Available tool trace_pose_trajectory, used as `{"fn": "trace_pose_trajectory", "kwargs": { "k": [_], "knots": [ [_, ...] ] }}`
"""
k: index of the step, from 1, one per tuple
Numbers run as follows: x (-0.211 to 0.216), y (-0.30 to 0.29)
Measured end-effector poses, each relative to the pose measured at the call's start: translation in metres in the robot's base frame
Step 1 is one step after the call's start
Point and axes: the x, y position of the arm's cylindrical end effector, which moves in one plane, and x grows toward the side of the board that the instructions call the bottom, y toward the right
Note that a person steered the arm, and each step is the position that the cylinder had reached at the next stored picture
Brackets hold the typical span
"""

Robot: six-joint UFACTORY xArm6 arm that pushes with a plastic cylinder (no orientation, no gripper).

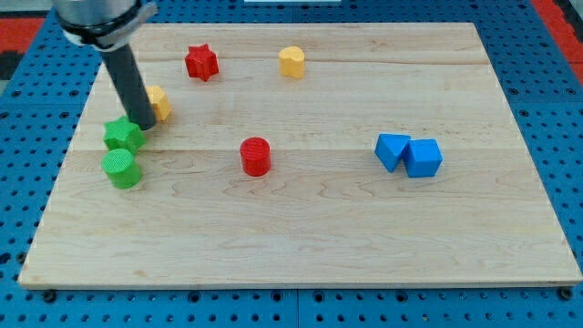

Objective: Push the yellow hexagon towards the yellow heart

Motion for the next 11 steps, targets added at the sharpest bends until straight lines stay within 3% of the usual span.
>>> {"fn": "trace_pose_trajectory", "kwargs": {
  "k": [1,2,3,4,5,6,8,9,10,11],
  "knots": [
    [0.011,0.004],
    [-0.02,-0.026],
    [-0.035,0.01],
    [-0.009,0.094],
    [0.0,0.13],
    [-0.026,0.111],
    [-0.032,0.027],
    [-0.068,0.028],
    [-0.051,0.116],
    [-0.026,0.12]
  ]
}}
